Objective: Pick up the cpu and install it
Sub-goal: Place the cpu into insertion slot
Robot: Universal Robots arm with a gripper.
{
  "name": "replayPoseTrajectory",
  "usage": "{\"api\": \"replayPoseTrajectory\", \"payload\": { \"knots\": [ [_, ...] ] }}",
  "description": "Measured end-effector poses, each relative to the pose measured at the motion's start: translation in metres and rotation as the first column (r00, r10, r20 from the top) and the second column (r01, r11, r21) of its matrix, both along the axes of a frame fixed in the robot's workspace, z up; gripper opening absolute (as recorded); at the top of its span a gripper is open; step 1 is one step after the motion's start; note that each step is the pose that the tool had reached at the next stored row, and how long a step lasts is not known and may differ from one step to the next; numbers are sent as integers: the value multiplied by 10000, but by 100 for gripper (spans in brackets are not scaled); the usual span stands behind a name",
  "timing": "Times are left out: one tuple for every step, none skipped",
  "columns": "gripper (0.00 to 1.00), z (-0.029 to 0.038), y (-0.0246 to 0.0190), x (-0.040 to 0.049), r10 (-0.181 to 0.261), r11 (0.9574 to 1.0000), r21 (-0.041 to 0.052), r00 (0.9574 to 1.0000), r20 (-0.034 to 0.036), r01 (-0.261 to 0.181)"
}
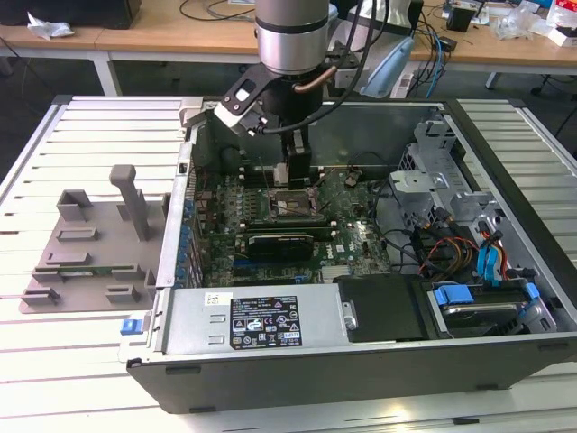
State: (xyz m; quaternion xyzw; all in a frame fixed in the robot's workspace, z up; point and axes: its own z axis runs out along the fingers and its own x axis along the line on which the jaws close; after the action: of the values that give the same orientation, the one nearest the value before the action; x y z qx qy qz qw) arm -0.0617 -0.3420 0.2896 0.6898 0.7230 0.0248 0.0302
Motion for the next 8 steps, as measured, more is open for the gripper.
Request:
{"api": "replayPoseTrajectory", "payload": {
  "knots": [
    [55,-6,0,0,0,10000,-3,10000,53,0],
    [55,-7,0,0,1,10000,-1,10000,56,-1],
    [55,-7,0,0,0,10000,0,10000,58,0],
    [55,-16,0,0,0,10000,3,10000,61,0],
    [55,-29,0,0,0,10000,1,10000,69,0],
    [55,-30,0,0,0,10000,-2,10000,70,0],
    [55,-31,0,0,0,10000,-1,10000,71,0],
    [55,-32,0,0,0,10000,1,10000,72,0]
  ]
}}
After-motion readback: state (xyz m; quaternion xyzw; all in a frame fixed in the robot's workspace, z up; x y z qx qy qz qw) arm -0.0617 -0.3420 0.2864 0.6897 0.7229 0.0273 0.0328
